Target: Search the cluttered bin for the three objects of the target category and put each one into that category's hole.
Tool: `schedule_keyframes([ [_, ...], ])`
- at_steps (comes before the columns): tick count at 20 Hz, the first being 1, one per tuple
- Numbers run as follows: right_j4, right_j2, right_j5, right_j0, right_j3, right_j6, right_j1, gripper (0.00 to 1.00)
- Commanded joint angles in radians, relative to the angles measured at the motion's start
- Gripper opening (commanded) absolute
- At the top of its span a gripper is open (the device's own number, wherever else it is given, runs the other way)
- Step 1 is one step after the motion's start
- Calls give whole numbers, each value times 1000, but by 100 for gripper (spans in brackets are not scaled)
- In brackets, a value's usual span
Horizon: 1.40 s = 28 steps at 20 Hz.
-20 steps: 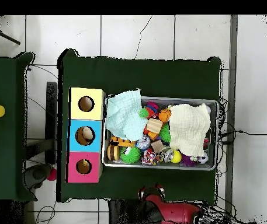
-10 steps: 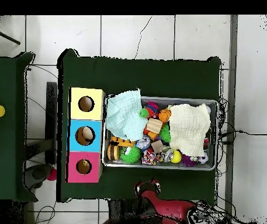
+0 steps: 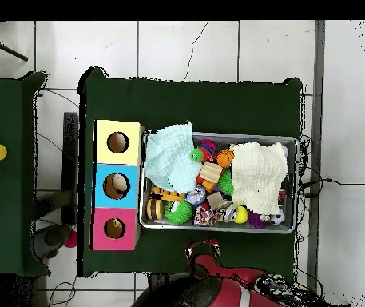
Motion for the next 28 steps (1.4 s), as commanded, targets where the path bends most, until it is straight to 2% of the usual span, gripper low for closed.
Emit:
schedule_keyframes([
  [1,52,25,-33,-3,-170,144,64,100],
  [9,59,19,-40,8,-186,149,79,100],
  [10,66,14,-14,12,-177,151,63,100],
  [15,66,93,290,-32,-83,119,-166,100],
  [20,92,156,465,-54,-54,90,-306,100],
  [24,93,202,533,-76,-50,79,-354,100],
  [28,88,227,501,-85,-65,111,-362,100],
])
